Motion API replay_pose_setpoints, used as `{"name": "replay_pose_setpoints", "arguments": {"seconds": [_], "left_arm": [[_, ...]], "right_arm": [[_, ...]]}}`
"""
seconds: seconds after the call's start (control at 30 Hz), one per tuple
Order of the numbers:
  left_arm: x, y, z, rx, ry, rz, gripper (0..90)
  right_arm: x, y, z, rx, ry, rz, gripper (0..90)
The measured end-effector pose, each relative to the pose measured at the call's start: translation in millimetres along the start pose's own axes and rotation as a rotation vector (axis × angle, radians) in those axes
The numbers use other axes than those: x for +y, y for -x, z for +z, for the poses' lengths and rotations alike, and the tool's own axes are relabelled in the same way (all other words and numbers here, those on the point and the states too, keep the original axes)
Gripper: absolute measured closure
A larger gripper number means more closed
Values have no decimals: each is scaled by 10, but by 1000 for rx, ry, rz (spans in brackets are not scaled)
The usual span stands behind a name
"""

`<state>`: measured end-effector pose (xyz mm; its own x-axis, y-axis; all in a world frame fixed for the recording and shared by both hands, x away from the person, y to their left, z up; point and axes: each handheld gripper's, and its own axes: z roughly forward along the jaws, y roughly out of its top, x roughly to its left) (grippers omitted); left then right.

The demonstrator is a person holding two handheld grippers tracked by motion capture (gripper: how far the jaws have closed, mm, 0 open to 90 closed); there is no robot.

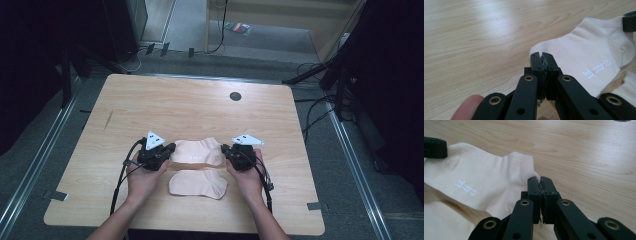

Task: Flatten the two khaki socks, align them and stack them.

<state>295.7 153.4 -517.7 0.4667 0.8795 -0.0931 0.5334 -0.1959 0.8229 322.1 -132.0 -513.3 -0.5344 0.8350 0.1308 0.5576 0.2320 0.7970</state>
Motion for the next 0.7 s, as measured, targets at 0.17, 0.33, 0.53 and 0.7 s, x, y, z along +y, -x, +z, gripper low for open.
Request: {"name": "replay_pose_setpoints", "arguments": {"seconds": [0.17,0.33,0.53,0.7], "left_arm": [[20,26,-113,-16,19,-3,900],[-5,92,-206,-20,26,17,900],[-126,161,-282,-29,19,7,900],[-189,220,-378,-36,18,14,900]], "right_arm": [[32,-28,-147,23,8,14,880],[23,-87,-265,43,11,11,880],[-44,-157,-348,40,-4,-14,880],[-137,-197,-436,49,-11,-6,880]]}}
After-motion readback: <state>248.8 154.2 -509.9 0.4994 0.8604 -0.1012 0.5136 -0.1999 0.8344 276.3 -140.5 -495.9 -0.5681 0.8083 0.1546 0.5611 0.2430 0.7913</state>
